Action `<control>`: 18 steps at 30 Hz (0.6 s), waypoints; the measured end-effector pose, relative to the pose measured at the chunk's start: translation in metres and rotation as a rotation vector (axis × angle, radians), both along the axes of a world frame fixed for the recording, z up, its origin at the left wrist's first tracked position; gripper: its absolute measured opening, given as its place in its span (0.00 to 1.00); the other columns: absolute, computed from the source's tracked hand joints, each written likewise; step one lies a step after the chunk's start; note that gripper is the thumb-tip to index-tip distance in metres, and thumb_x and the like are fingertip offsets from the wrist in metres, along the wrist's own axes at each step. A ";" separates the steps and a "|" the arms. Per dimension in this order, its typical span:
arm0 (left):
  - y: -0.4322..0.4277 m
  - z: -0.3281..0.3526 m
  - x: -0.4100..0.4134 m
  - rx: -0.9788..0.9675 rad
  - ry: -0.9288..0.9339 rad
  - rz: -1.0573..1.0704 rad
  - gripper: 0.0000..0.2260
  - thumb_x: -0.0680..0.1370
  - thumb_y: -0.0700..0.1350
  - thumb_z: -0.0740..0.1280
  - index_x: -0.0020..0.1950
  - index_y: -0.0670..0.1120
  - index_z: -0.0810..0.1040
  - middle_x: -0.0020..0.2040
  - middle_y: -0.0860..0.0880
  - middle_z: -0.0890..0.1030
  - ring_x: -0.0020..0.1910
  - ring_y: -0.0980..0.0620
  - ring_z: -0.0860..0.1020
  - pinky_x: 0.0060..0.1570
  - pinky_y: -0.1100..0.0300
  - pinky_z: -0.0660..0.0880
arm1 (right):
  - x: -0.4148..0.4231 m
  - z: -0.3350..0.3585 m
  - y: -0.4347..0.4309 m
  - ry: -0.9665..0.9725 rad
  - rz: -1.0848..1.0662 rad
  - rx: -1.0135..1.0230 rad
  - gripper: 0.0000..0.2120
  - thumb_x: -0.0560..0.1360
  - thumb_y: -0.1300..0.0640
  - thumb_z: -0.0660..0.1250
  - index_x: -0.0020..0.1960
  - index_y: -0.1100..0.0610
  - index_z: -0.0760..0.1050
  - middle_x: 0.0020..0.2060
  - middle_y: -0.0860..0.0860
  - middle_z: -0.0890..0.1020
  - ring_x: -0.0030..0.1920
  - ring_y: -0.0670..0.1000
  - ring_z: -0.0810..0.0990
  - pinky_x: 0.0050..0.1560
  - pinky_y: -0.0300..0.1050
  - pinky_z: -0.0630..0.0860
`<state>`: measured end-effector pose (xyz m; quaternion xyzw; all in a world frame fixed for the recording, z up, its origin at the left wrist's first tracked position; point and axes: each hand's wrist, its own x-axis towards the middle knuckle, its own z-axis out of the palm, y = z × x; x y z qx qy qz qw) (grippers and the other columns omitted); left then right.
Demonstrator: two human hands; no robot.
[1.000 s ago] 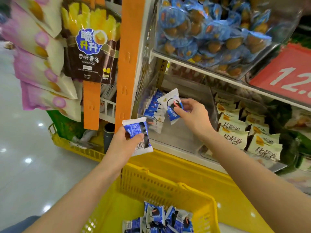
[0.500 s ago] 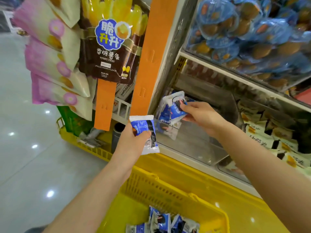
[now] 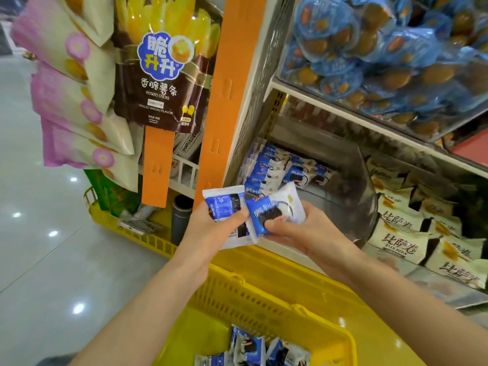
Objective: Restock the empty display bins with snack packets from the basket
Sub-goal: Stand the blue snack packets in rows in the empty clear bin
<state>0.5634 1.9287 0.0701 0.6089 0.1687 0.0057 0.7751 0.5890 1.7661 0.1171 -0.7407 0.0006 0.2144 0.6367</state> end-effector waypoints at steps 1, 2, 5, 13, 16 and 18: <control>-0.001 0.000 -0.001 0.023 -0.012 0.000 0.19 0.71 0.48 0.73 0.60 0.50 0.74 0.51 0.51 0.82 0.48 0.55 0.81 0.39 0.62 0.75 | -0.003 0.000 -0.001 -0.012 0.046 -0.052 0.22 0.68 0.62 0.74 0.59 0.56 0.70 0.46 0.52 0.84 0.46 0.49 0.85 0.40 0.38 0.81; -0.001 0.001 -0.001 0.052 -0.029 0.002 0.19 0.71 0.48 0.72 0.60 0.51 0.74 0.51 0.52 0.82 0.48 0.55 0.81 0.38 0.63 0.74 | -0.004 -0.001 -0.003 -0.044 0.104 -0.120 0.19 0.68 0.60 0.73 0.57 0.53 0.71 0.43 0.48 0.85 0.44 0.45 0.84 0.38 0.35 0.79; -0.001 0.004 -0.001 0.162 -0.098 0.000 0.17 0.72 0.47 0.72 0.59 0.50 0.73 0.50 0.55 0.81 0.46 0.62 0.80 0.33 0.71 0.74 | -0.006 0.004 -0.004 -0.148 0.145 -0.309 0.05 0.74 0.48 0.65 0.49 0.46 0.72 0.38 0.42 0.83 0.37 0.35 0.81 0.32 0.27 0.73; 0.007 0.007 0.002 0.167 -0.148 0.085 0.11 0.77 0.47 0.65 0.58 0.53 0.69 0.47 0.57 0.77 0.41 0.63 0.78 0.32 0.71 0.72 | 0.036 0.033 -0.020 -0.380 0.134 -0.444 0.05 0.73 0.49 0.68 0.47 0.49 0.79 0.35 0.47 0.84 0.34 0.41 0.81 0.34 0.33 0.77; 0.013 0.006 0.006 0.034 -0.103 0.168 0.06 0.79 0.47 0.61 0.55 0.53 0.69 0.43 0.56 0.77 0.34 0.63 0.78 0.25 0.74 0.71 | 0.070 0.023 -0.018 -0.531 -0.070 -0.516 0.07 0.73 0.54 0.70 0.49 0.53 0.78 0.42 0.51 0.82 0.40 0.47 0.80 0.42 0.40 0.78; 0.016 0.006 0.008 -0.005 -0.076 0.195 0.06 0.80 0.47 0.61 0.56 0.53 0.69 0.43 0.55 0.77 0.35 0.60 0.77 0.23 0.74 0.70 | 0.086 0.012 -0.010 -0.518 -0.034 -0.607 0.10 0.73 0.54 0.70 0.52 0.57 0.78 0.45 0.52 0.81 0.41 0.47 0.79 0.39 0.36 0.78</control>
